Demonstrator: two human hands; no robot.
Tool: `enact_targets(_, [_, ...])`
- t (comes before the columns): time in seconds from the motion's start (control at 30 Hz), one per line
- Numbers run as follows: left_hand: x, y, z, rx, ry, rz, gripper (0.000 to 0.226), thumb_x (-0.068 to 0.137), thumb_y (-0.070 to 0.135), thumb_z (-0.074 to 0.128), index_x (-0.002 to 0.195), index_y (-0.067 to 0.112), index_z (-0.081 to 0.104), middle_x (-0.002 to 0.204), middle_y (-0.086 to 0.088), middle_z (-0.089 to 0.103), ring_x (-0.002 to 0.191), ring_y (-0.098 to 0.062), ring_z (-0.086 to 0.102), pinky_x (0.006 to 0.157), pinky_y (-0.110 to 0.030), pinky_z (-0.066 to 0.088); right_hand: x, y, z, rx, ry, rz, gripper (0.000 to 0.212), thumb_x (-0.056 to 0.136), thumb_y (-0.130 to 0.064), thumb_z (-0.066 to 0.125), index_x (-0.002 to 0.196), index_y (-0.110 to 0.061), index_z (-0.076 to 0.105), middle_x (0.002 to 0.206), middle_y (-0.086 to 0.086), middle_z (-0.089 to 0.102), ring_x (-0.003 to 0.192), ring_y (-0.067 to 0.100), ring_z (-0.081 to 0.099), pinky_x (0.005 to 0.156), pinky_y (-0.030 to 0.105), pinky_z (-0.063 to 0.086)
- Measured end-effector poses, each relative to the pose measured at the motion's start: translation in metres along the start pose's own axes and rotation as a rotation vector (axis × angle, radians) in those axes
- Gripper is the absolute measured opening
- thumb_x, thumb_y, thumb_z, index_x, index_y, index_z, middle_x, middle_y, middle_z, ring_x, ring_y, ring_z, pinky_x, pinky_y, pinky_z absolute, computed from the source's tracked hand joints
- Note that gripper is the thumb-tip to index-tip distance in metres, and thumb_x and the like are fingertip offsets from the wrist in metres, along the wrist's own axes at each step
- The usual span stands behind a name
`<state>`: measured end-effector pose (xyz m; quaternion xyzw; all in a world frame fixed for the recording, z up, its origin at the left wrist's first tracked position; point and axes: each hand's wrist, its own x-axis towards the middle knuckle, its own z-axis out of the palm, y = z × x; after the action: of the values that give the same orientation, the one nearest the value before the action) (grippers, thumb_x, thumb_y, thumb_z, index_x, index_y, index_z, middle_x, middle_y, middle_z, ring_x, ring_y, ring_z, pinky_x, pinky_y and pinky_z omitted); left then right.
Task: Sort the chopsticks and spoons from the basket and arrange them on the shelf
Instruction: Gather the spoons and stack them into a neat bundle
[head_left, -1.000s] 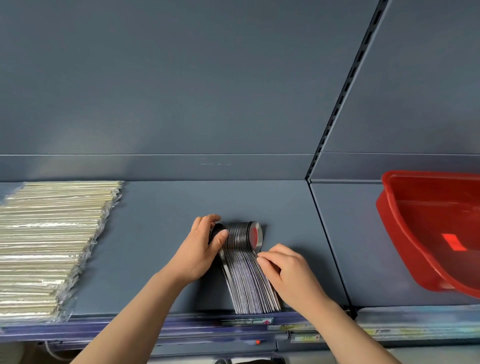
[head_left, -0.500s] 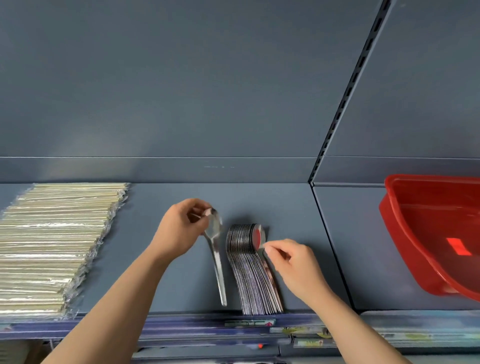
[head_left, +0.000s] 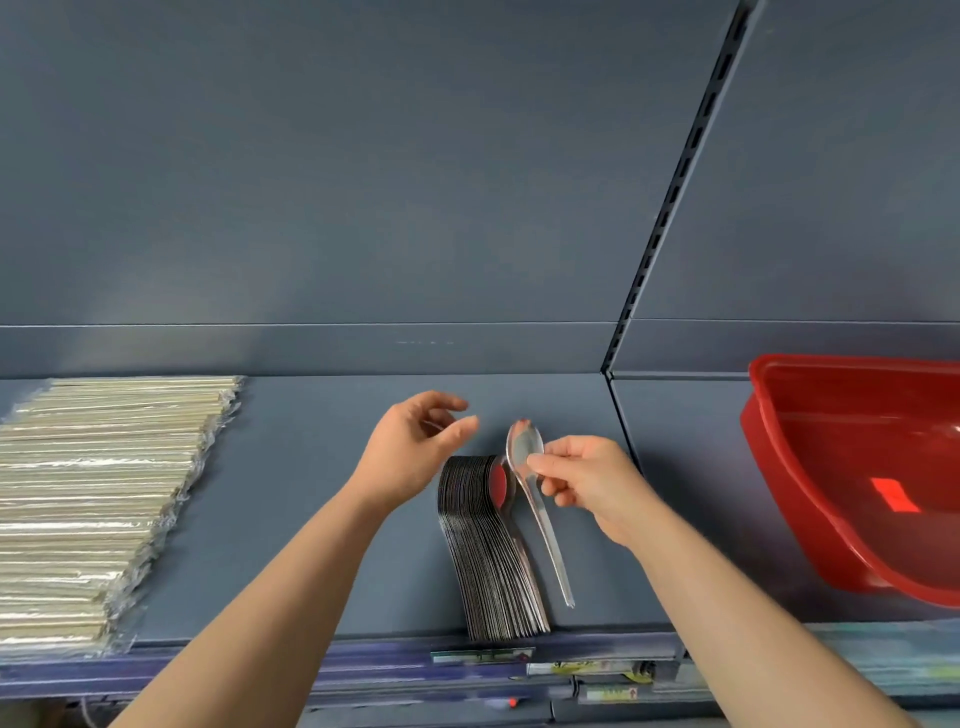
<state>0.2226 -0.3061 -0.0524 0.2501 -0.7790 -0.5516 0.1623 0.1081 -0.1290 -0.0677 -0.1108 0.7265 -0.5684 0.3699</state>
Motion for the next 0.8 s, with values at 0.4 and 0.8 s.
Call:
enact_targets(0.4, [-0.025, -0.051, -0.012, 0.138, 0.063, -0.182, 0.006, 0.090, 0.015, 0.062, 0.093, 0.017, 0.068, 0.071, 0.000, 0.066, 0.054, -0.011, 0.063, 0.058, -0.030, 0.058, 0.008, 0.020, 0.014, -0.060, 0.043, 0.081, 0.012, 0.080, -0.001, 0.074, 0.082, -0.002, 0.062, 0.062, 0.009, 0.066, 0.049, 0.010, 0.064, 0.049, 0.020, 0.051])
enact_targets(0.8, [-0.029, -0.047, -0.007, 0.117, -0.037, -0.201, 0.016, 0.089, 0.003, 0.053, 0.094, 0.011, 0.065, 0.068, -0.002, 0.066, 0.051, -0.018, 0.065, 0.054, -0.033, 0.059, 0.004, 0.029, 0.027, -0.298, 0.229, -0.033, 0.016, 0.077, -0.006, 0.073, 0.070, -0.018, 0.065, 0.056, 0.006, 0.069, 0.043, 0.010, 0.061, 0.042, 0.022, 0.048])
